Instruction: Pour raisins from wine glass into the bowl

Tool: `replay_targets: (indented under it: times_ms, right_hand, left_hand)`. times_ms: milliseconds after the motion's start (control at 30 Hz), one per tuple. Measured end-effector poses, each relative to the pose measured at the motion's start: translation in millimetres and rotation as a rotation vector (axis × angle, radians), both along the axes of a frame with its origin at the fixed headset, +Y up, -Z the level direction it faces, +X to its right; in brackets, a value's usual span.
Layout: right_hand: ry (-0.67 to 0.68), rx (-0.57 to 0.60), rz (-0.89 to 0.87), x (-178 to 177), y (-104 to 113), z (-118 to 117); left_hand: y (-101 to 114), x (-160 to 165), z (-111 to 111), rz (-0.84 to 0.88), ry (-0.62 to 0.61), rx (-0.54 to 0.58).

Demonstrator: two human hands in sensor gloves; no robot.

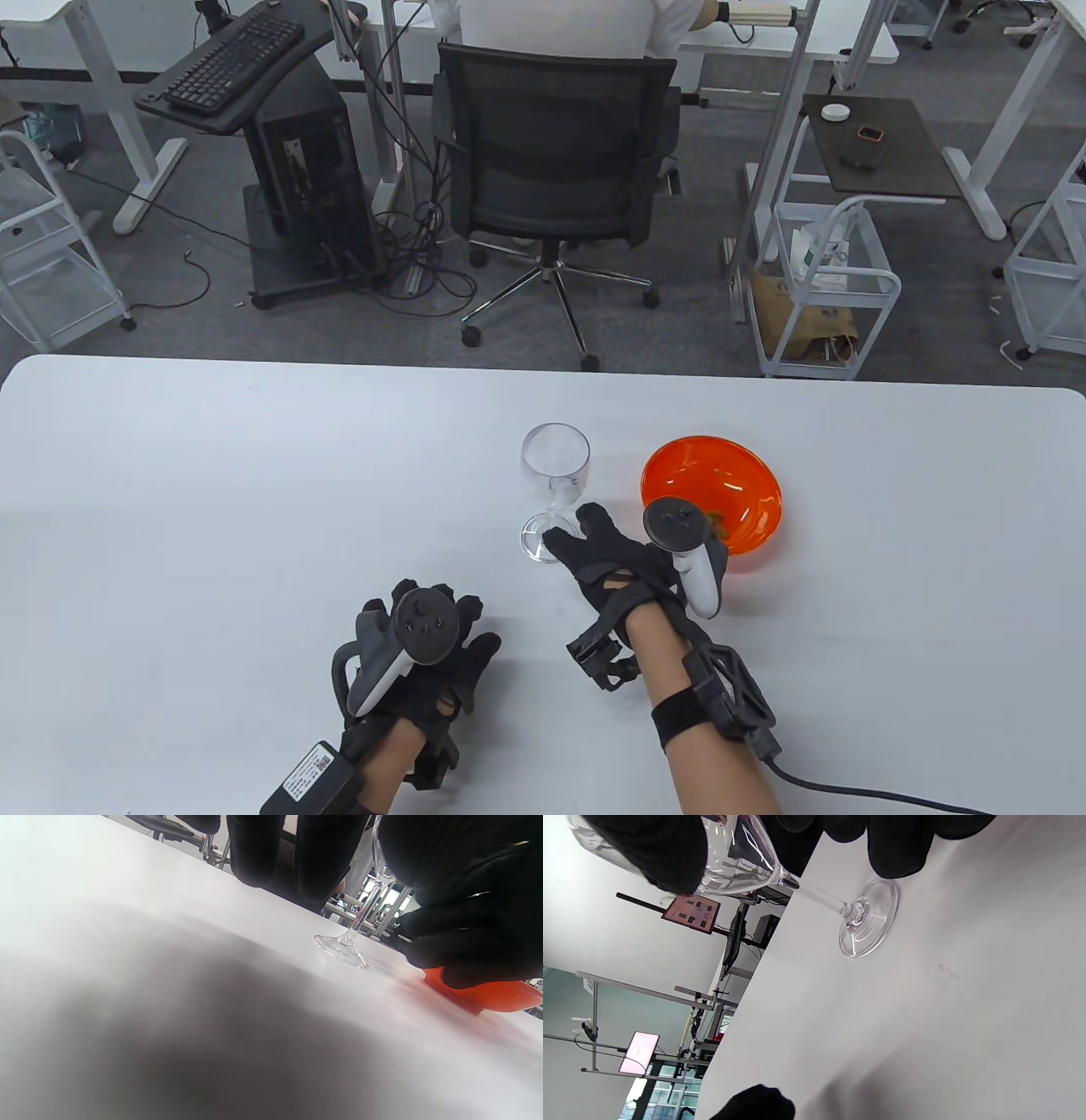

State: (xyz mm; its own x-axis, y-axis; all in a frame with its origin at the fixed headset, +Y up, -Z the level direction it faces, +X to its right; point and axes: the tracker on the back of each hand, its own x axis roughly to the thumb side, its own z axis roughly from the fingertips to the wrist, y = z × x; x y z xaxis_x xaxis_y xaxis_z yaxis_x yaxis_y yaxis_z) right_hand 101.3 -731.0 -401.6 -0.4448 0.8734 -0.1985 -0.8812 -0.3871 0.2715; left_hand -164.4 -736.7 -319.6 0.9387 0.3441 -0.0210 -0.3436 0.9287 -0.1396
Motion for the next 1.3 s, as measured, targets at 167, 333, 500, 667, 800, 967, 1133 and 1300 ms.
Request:
replay_targets:
  times_ms: [167,333,500,667,800,967,1133,1300]
  right_hand:
    - [-0.008,0.144,0.2,16.2,19.1,25.4]
    - [-0.019,0.323,0.369,30.0,37.3,59.5]
    - [-0.038,0.417,0.512,46.8,45.8,87.5]
    - [-0.057,0.438,0.679,56.1,47.0,112.9]
    - [-0.087,0.484,0.786,59.2,34.3,119.3]
    - [-0.014,0.514,0.884,57.1,28.1,128.5]
    - [0.002,0.632,0.778,47.6,31.4,135.1]
    - [0.078,0.641,0.788,33.3,24.1,137.0]
  left_hand:
    - [2.5,0.9,3.1,0.017,-0.011,0.011]
    - [1.9,5.2,4.7,0.024,-0.039,0.008]
    - [2.7,10.8,8.0,0.021,-0.075,0.017]
    - [6.6,14.8,12.5,0.047,-0.093,0.04]
    - [10.5,19.3,16.7,0.051,-0.112,0.058]
    - [18.8,23.7,25.4,0.064,-0.109,0.14]
    - [18.0,31.8,29.5,0.035,-0.123,0.193]
    - [2.0,34.1,22.9,-0.029,-0.127,0.126]
